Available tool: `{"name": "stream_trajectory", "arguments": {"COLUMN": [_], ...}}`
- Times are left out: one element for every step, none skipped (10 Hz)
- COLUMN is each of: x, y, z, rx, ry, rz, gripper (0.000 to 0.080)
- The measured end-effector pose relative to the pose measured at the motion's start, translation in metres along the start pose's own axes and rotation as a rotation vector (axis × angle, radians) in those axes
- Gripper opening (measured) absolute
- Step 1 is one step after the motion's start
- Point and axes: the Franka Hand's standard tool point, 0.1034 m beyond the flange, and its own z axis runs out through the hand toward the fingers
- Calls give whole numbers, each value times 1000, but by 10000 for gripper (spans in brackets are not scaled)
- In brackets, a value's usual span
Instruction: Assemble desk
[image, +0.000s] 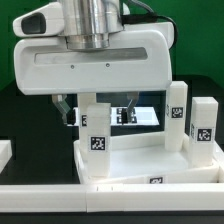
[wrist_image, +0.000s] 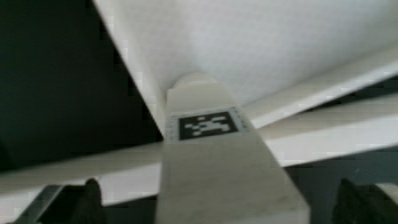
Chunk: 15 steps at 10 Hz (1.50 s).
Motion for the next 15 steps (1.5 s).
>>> {"name": "stream_trajectory", "arguments": {"x": [0, 0, 0, 0, 1, 0, 4, 5, 5, 4, 4, 4, 5, 7, 6], "y": [0, 0, 0, 0, -1, 2, 2, 3, 2, 1, 1, 1, 1, -3, -4], "z": [0, 0, 1, 0, -2, -2, -1, 0, 0, 1, 1, 3, 3, 4, 4], "rx": [-1, -1, -1, -4, -9, -21, 8, 20, 0, 4, 4, 9, 19, 59, 89], "ry": [0, 0, -1, 1, -2, -32, -36, -39, -24, -29, -30, -35, -39, -37, -30], "rz": [6, 33, 103, 287, 479, 669, 877, 1063, 1048, 1125, 1191, 1372, 1601, 1838, 1938], "gripper": [649, 510, 372, 284, 284, 284, 284, 284, 284, 284, 284, 284, 284, 284, 284]}}
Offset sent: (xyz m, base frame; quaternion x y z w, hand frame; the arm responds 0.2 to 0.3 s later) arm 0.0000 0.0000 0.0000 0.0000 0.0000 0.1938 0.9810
